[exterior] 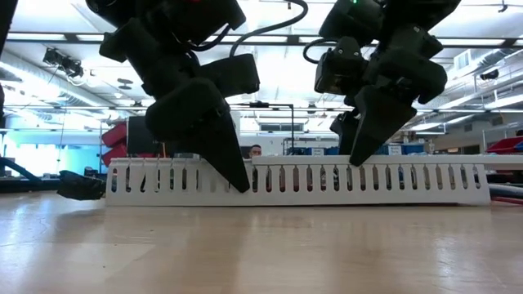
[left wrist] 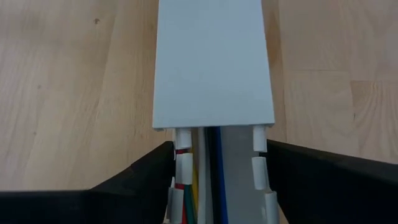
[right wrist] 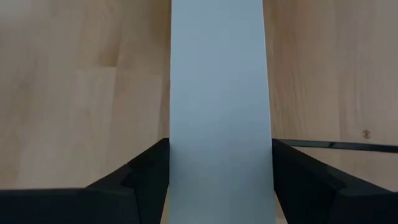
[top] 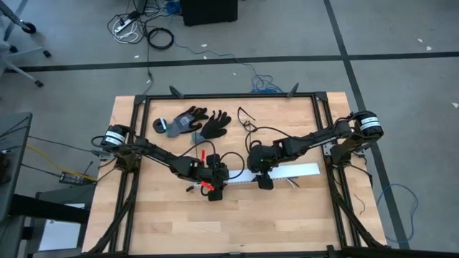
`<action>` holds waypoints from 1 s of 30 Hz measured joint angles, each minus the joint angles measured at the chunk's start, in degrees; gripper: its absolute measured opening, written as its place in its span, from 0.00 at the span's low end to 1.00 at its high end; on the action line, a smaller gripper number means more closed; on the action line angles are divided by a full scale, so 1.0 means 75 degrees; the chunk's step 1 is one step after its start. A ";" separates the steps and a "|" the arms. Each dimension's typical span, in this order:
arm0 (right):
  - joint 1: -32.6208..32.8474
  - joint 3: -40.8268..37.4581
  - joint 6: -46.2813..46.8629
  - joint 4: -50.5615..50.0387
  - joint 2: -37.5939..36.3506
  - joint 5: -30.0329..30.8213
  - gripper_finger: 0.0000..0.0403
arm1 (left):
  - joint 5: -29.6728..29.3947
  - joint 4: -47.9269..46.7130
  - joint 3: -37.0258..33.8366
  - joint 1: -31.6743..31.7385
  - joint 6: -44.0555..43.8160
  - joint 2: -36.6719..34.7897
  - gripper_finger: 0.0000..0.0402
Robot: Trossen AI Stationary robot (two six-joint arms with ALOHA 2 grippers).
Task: Ziptie cables
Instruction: Close the white cable duct
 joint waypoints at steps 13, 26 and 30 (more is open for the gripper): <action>0.0116 0.0012 -0.0331 0.0600 0.0193 0.0386 0.70 | -0.0140 0.0076 0.0000 0.0012 0.0015 0.0012 0.55; 0.0177 0.1433 -0.0833 -0.0089 0.0780 0.0610 0.68 | -0.0144 -0.0016 0.0006 0.0012 -0.0075 0.0015 0.55; 0.0179 0.1832 -0.0806 -0.1431 0.0774 0.0845 0.67 | -0.0137 -0.0041 0.0006 0.0012 -0.0196 0.0015 0.55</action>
